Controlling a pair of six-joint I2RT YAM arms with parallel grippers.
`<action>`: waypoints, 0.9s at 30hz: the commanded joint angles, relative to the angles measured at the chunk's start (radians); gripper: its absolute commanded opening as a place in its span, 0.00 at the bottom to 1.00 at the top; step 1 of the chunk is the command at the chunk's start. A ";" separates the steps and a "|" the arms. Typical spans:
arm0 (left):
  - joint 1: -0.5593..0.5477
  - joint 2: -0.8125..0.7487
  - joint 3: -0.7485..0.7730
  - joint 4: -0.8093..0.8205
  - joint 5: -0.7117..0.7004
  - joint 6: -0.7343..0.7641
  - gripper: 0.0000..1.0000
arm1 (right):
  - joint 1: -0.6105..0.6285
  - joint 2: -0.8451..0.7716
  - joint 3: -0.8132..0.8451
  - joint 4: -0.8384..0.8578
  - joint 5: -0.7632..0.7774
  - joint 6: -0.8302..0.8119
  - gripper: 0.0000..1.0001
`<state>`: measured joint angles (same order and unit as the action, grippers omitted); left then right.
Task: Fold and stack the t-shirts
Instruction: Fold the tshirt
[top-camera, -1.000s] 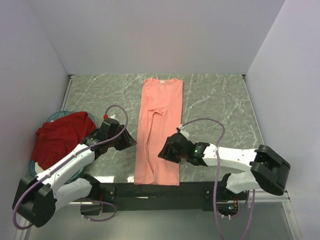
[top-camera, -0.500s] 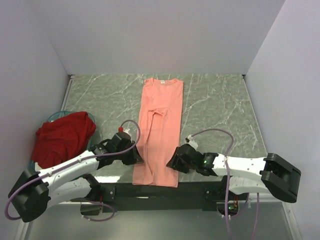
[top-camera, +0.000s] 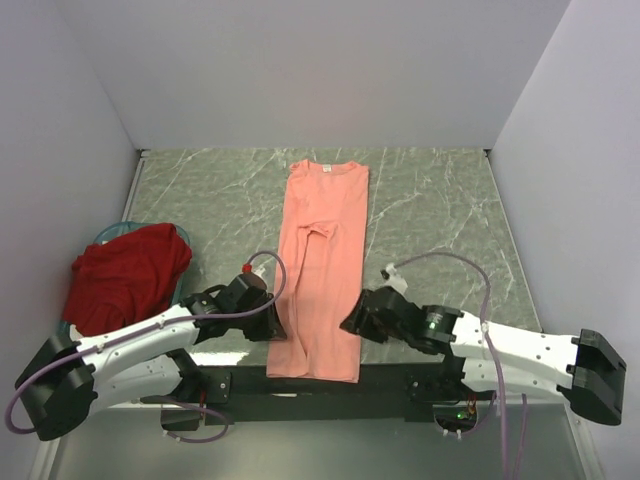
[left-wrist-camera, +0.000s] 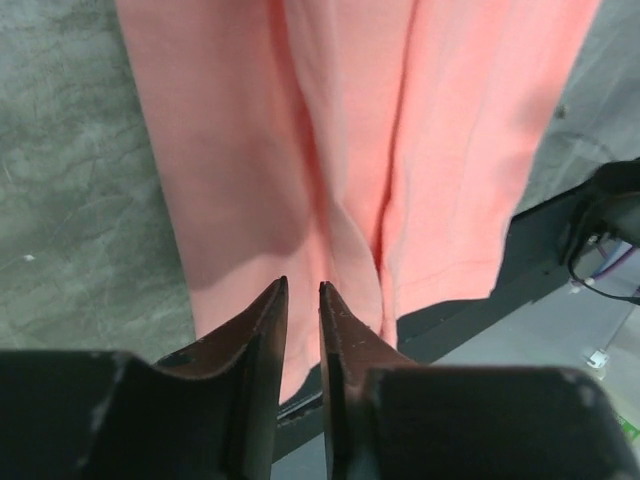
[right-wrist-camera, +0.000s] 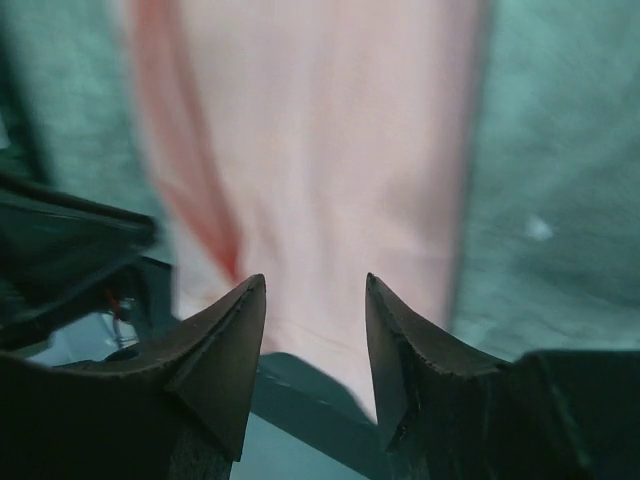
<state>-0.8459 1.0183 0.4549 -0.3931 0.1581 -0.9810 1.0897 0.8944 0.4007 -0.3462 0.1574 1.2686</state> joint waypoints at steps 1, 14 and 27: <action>-0.004 -0.053 0.039 -0.021 0.011 0.019 0.26 | -0.030 0.085 0.197 -0.016 0.123 -0.185 0.51; -0.021 -0.127 -0.005 0.002 0.031 -0.056 0.27 | -0.375 0.816 0.812 0.137 -0.154 -0.503 0.44; -0.036 -0.172 -0.050 -0.010 0.023 -0.094 0.27 | -0.429 1.109 0.995 0.133 -0.179 -0.532 0.42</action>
<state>-0.8749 0.8665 0.4152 -0.4103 0.1795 -1.0550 0.6743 1.9865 1.3384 -0.2283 -0.0254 0.7658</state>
